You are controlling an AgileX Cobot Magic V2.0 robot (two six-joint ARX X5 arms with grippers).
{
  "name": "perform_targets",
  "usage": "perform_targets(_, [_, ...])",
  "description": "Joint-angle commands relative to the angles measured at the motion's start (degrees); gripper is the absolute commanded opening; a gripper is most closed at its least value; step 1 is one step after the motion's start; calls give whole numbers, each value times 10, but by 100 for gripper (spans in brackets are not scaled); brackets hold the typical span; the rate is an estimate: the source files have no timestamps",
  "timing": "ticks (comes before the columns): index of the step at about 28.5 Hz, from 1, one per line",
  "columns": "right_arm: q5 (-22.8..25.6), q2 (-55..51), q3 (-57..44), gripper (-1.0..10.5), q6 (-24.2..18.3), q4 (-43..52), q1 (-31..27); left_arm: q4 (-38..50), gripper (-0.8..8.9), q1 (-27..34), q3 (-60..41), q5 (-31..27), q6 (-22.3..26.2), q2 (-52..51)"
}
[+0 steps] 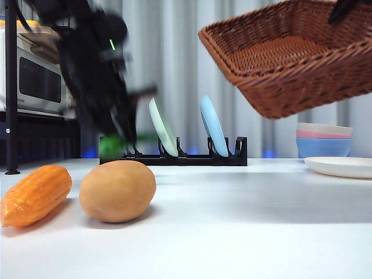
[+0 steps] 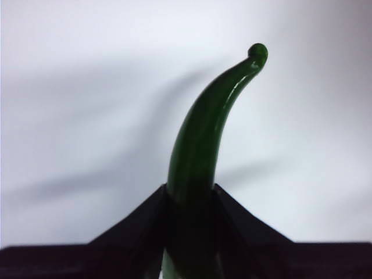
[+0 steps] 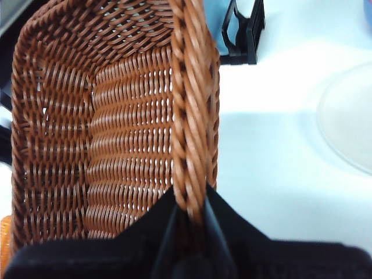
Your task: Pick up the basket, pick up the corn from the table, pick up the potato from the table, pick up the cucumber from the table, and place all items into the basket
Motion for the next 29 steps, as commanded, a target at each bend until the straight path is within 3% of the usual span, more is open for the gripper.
perform_targets(1, [-3,22,2,-12,10,10,2,13,-8,8,-1,-3,8,-75])
perform_targets(7, [-7,87,2,-12,47,15,20,26,-8,6,-1,3,-7,-210])
perform_targets(12, [-8,139,2,-12,72,28,55,21,-8,-31,-1,7,-26,-259])
perform_targets(20, [-39,153,2,-12,99,68,104,1,-8,-129,-1,2,-54,-219])
perform_targets(29, [-68,150,2,-12,115,73,109,30,-8,-210,-1,-31,-94,-135])
